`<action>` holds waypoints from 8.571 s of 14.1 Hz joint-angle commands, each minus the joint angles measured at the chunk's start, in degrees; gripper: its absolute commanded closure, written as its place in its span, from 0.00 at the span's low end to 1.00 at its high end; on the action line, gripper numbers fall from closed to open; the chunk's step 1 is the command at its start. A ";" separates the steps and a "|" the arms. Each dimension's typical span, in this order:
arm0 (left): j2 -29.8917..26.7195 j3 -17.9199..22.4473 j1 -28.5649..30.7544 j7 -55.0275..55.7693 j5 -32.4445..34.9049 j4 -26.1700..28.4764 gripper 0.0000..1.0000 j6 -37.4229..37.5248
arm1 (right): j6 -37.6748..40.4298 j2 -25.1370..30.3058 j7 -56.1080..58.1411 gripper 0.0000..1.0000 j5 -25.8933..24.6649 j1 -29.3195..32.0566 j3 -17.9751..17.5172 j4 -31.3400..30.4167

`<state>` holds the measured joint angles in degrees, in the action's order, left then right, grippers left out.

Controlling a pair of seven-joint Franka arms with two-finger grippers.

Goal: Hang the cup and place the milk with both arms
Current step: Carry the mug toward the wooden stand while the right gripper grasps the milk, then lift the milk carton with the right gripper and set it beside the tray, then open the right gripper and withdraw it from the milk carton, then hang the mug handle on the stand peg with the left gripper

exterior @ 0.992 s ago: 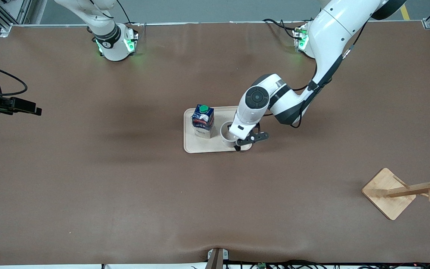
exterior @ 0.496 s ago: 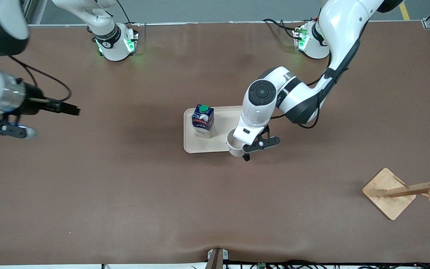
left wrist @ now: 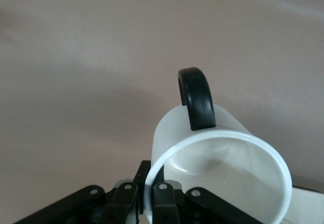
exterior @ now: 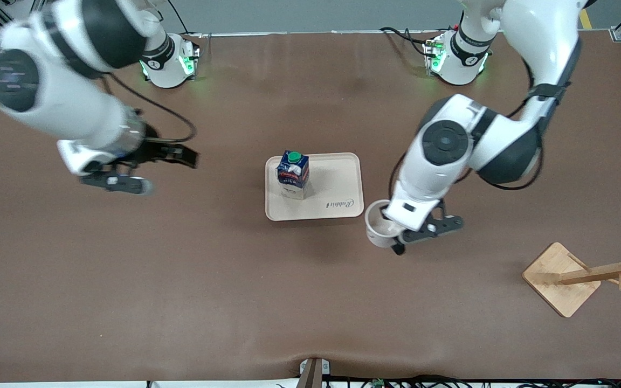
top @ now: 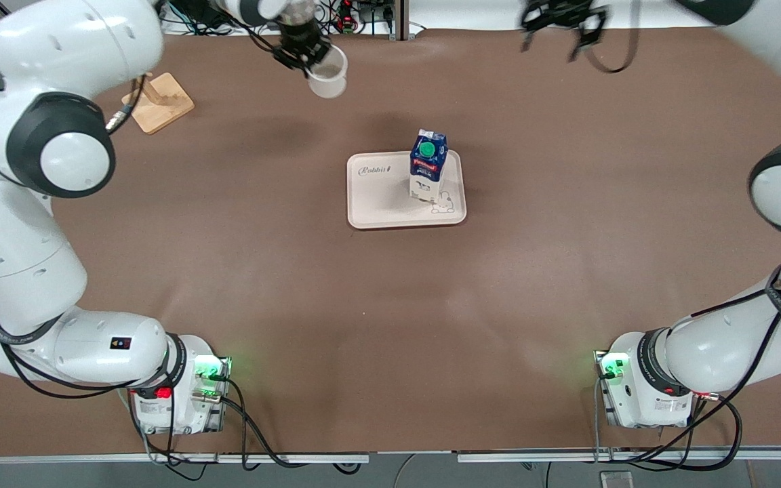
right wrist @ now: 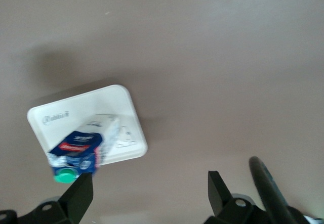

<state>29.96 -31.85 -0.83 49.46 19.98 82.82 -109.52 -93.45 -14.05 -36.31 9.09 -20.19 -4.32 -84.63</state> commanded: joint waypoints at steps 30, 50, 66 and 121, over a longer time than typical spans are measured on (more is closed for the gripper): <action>-9.39 -0.76 17.18 -22.21 -7.94 0.15 1.00 7.22 | -2.77 -8.02 -25.35 1.00 -5.59 -8.75 0.71 2.08; -6.85 -0.32 33.17 -56.92 -12.95 -4.42 1.00 6.60 | -19.49 10.53 31.82 1.00 -11.11 31.79 1.33 -39.56; -7.55 -0.23 40.29 -64.31 -18.66 -3.45 1.00 10.65 | 10.91 4.31 26.91 0.00 -11.55 27.75 0.89 -12.10; -12.46 -3.92 35.21 -43.31 -10.76 -4.16 0.00 12.92 | 12.24 17.83 36.66 0.00 -8.57 28.54 1.42 2.01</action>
<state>20.28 -35.00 35.36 4.88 6.64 77.96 -98.84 -82.55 4.45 0.01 0.15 8.13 -2.58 -84.38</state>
